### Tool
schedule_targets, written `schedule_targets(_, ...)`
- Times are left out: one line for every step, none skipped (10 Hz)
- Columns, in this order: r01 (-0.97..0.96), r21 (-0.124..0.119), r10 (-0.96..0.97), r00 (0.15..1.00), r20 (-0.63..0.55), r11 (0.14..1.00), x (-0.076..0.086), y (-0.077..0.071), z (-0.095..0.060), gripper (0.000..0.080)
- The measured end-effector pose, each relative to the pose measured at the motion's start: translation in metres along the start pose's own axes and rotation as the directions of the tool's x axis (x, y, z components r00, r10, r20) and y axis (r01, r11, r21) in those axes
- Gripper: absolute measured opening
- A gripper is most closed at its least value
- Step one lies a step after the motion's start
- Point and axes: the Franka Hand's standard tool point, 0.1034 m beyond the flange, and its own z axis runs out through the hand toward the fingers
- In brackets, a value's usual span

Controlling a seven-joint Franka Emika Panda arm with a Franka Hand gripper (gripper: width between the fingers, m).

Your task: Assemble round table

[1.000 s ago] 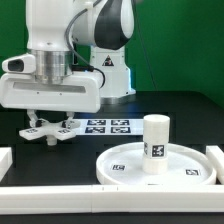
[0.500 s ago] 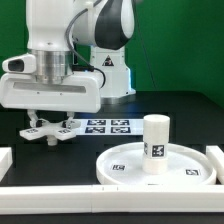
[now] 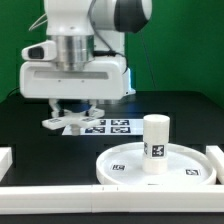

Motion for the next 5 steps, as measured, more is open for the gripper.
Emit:
schedule_targets(-0.020, 0.015, 0.020, 1.000, 0.002, 1.000, 0.007, -0.022, -0.010, 0.0442)
schedule_targets(-0.027, 0.023, 0.027, 1.000, 0.001, 0.999, 0.016, -0.039, -0.016, 0.0442)
schedule_targets(-0.024, 0.024, 0.024, 1.000, -0.005, 0.999, 0.023, -0.046, -0.019, 0.0442)
schedule_targets(-0.023, 0.024, 0.023, 1.000, -0.005, 0.999, 0.023, -0.046, -0.018, 0.0442)
schedule_targets(-0.023, 0.023, 0.023, 1.000, -0.004, 0.999, 0.023, -0.046, -0.017, 0.0442)
